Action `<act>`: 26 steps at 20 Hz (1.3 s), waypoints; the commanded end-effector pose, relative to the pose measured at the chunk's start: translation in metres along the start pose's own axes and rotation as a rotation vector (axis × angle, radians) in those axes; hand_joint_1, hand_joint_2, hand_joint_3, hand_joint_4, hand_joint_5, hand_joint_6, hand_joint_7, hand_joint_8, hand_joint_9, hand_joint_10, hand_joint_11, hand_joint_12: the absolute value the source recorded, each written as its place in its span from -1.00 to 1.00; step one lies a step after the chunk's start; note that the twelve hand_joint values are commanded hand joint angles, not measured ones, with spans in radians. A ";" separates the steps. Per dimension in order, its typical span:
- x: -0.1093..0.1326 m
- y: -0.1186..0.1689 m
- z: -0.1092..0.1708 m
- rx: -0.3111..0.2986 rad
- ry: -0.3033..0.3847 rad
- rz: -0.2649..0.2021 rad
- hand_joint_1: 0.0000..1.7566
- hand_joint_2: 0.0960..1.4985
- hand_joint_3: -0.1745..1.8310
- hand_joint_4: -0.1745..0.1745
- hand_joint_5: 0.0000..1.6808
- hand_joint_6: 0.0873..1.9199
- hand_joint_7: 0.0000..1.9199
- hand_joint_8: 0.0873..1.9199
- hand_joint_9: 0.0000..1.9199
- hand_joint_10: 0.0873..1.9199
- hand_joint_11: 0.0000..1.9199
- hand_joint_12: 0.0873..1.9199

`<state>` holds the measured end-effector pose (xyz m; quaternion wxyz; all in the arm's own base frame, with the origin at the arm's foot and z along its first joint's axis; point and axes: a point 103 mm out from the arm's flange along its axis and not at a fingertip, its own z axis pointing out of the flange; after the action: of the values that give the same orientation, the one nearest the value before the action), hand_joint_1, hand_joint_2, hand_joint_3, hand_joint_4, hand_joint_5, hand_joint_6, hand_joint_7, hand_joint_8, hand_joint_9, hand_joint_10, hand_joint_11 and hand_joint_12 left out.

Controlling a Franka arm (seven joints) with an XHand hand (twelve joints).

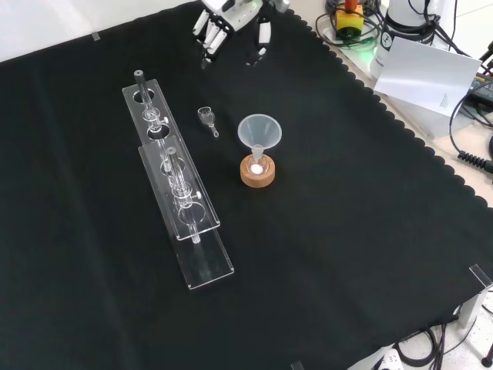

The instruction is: Remove the funnel from the round-bottom flask.

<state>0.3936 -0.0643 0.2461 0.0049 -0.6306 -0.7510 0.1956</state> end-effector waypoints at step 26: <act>0.119 0.028 -0.040 0.136 -0.108 -0.194 -0.23 -0.31 -0.36 -0.25 -0.90 -1.00 -0.99 -0.39 -0.32 -1.00 -0.66 0.37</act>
<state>0.4006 0.0529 0.2493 0.0371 -0.5502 -0.7934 0.2578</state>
